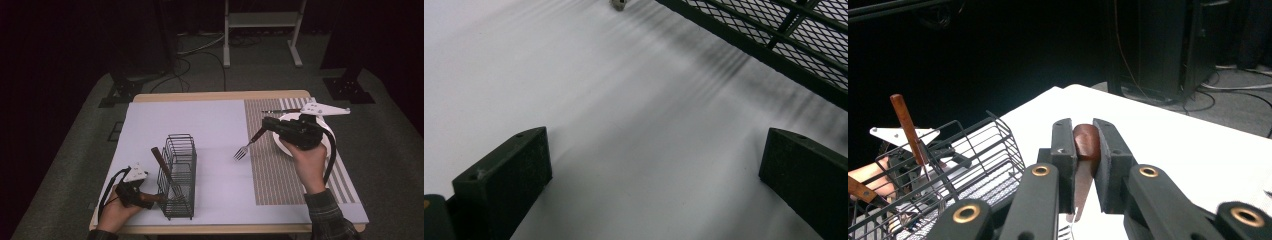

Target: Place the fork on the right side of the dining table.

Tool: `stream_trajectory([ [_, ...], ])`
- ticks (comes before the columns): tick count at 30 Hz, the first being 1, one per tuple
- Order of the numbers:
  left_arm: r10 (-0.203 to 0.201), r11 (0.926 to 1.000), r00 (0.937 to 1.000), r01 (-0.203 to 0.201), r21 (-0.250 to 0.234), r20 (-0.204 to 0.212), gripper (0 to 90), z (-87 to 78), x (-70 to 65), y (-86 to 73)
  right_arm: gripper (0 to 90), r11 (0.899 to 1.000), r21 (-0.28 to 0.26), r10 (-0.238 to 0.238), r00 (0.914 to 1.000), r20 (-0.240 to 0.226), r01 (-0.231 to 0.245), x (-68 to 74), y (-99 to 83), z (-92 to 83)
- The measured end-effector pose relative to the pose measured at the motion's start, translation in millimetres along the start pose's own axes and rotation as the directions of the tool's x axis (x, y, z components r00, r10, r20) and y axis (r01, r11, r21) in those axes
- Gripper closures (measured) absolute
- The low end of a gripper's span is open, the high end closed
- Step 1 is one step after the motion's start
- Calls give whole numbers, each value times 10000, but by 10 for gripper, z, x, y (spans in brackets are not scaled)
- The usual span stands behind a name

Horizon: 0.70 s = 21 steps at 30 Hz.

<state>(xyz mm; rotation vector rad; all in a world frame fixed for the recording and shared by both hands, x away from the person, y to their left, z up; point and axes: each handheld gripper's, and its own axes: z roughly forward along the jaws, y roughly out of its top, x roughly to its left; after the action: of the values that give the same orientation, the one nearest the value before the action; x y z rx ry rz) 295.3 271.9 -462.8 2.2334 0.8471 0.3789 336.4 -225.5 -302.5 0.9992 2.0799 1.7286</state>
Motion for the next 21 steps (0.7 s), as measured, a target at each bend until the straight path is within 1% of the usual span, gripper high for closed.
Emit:
stream_trajectory([
  [3,-10,10000,10000,10,-8,0,0,1,-1,0,801,9999,-34,126,9998,157,-125,-29,-41,-91],
  [5,-18,10000,10000,18,-10,2,0,1,-2,-1,801,9998,-34,192,9996,196,-192,-34,-53,-122],
  [6,-20,10000,10000,20,-15,0,0,2,-2,-1,801,9996,-67,289,9992,289,-287,-49,-75,-178],
  [11,-17,10000,10000,17,-4,3,0,1,-2,0,801,9990,-119,440,9975,558,-434,-100,-136,-288],
  [15,-23,10000,10000,23,-6,4,0,1,-2,0,801,9981,-74,615,9952,756,-611,-136,-194,-369],
  [16,-23,10000,10000,23,-6,4,0,1,-2,0,801,9982,-83,594,9949,817,-589,-151,-210,-390],
  [18,-19,10000,10000,19,-14,-2,0,2,-2,-1,801,9972,-63,747,9929,922,-744,-170,-235,-434],
  [19,-19,10000,10000,19,-14,-2,0,2,-2,-1,801,9972,-63,747,9929,922,-744,-170,-235,-434],
  [20,-20,10000,10000,20,-18,-3,0,2,-2,-1,800,9971,-92,757,9914,1070,-751,-191,-255,-478],
  [21,-18,10000,10000,18,-16,-3,0,2,-2,-1,800,9968,-137,796,9905,1124,-785,-198,-265,-499],
])
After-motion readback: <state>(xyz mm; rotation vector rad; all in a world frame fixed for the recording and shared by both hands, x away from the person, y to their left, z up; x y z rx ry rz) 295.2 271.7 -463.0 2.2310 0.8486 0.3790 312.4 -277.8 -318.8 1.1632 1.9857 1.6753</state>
